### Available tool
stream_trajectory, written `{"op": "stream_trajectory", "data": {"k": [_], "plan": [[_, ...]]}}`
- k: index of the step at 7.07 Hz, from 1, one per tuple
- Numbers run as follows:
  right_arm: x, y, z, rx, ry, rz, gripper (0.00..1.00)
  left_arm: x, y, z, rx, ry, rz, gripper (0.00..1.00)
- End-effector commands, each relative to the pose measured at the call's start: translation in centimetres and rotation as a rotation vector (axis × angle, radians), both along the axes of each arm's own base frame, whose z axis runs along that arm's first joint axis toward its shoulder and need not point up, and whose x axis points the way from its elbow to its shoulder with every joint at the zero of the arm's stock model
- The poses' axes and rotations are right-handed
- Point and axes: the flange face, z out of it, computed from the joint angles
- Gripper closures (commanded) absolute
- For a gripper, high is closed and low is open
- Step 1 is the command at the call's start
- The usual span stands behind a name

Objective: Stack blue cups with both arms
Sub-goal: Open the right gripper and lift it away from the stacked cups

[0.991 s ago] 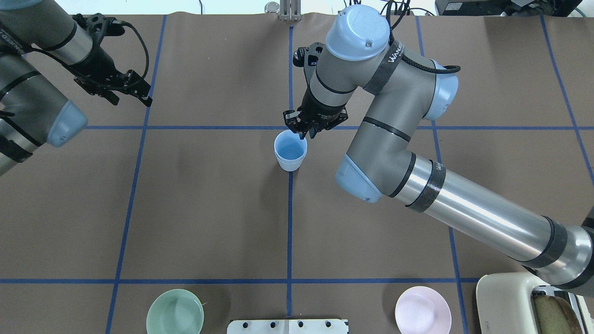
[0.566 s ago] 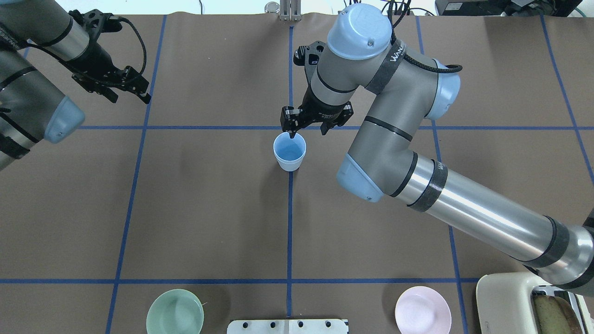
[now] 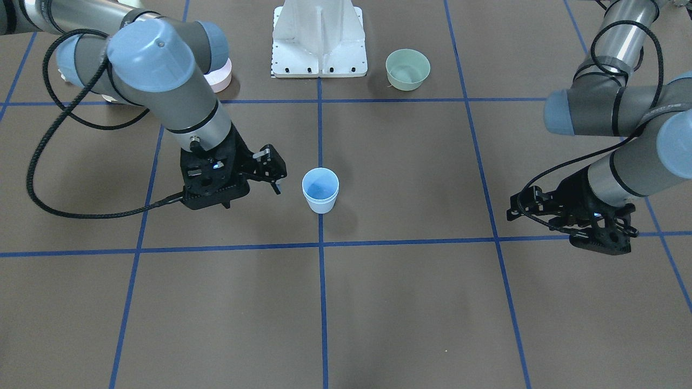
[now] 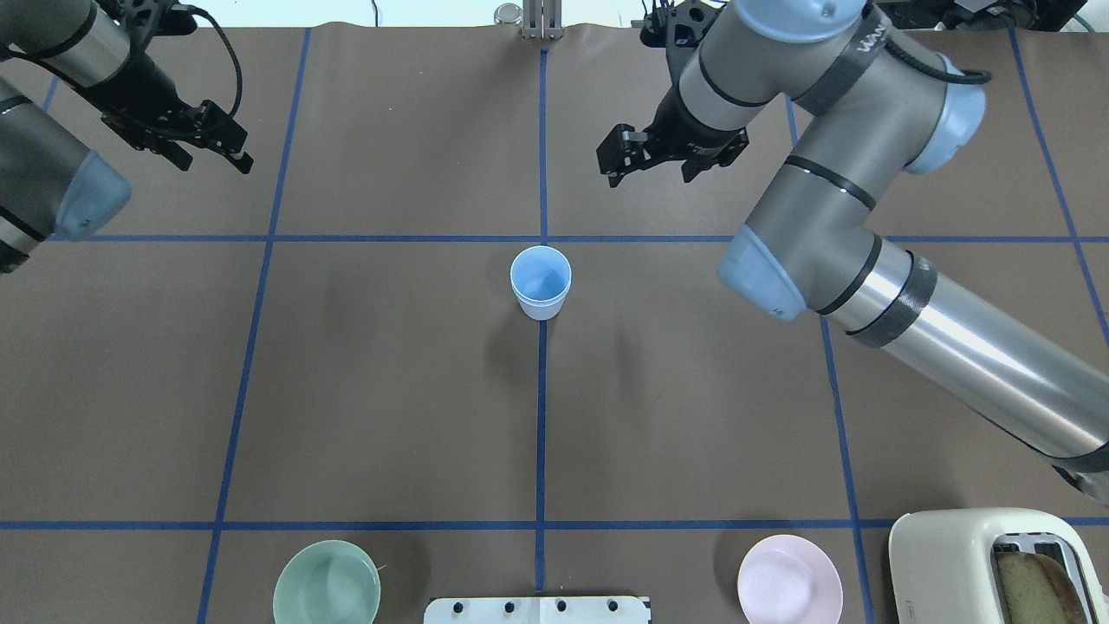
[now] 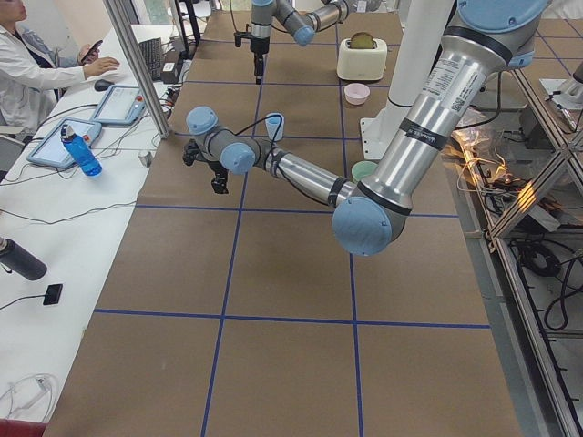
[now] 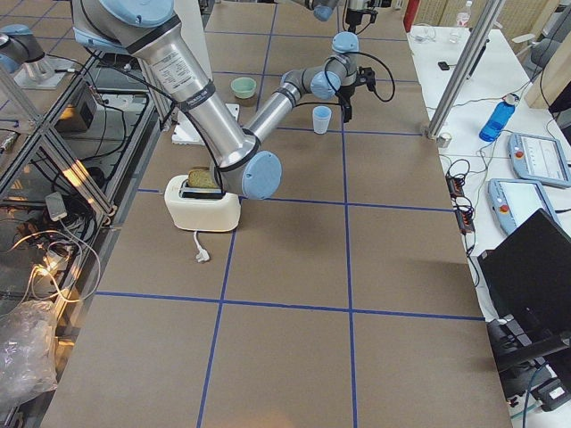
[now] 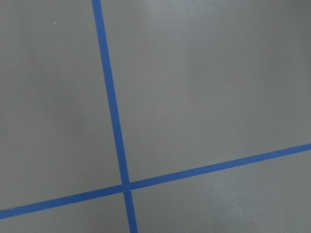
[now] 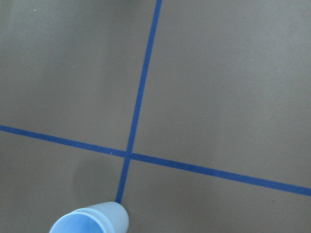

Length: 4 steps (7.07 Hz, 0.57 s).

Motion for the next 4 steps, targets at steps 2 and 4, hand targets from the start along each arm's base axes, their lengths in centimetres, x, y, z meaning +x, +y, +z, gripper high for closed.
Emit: {"op": "stream_trajectory", "data": {"k": [2, 4], "plan": [[11.6, -5.6, 7.9, 0.013, 0.082, 0.098, 0.00, -7.0, -3.3, 5.6, 0.106, -0.052, 0.047, 0.03], [20.6, -6.7, 16.0, -0.044, 0.124, 0.116, 0.00, -11.9, -4.5, 8.0, 0.140, -0.088, 0.074, 0.02]]}}
